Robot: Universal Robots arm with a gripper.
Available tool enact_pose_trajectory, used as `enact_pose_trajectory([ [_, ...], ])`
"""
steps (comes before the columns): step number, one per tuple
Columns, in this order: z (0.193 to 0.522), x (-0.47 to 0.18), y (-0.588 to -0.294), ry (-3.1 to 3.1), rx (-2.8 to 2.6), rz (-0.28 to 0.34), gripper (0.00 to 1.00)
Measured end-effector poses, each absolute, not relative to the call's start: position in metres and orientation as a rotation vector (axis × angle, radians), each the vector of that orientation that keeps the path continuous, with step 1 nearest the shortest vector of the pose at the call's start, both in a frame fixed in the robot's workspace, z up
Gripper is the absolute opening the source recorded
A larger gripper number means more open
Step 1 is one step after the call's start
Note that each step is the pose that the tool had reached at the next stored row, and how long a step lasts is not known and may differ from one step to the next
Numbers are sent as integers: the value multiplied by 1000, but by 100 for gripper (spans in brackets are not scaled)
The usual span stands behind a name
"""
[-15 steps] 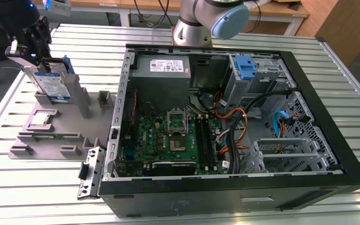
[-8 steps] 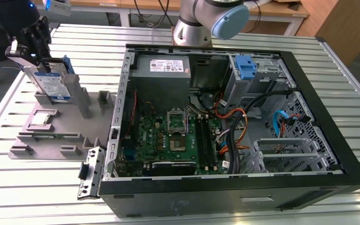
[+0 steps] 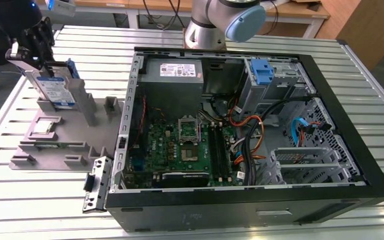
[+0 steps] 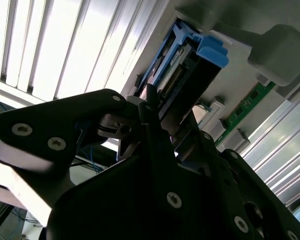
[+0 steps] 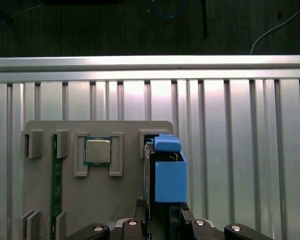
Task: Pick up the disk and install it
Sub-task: 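Pick up the disk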
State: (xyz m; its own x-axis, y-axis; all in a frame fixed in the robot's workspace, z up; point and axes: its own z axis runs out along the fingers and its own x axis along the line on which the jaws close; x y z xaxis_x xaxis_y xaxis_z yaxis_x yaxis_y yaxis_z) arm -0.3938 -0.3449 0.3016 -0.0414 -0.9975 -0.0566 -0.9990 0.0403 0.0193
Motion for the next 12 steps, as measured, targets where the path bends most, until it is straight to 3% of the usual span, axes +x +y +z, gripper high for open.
enact_pose_trajectory([
  [12,306,-394,-347,2246,-2156,83,35],
])
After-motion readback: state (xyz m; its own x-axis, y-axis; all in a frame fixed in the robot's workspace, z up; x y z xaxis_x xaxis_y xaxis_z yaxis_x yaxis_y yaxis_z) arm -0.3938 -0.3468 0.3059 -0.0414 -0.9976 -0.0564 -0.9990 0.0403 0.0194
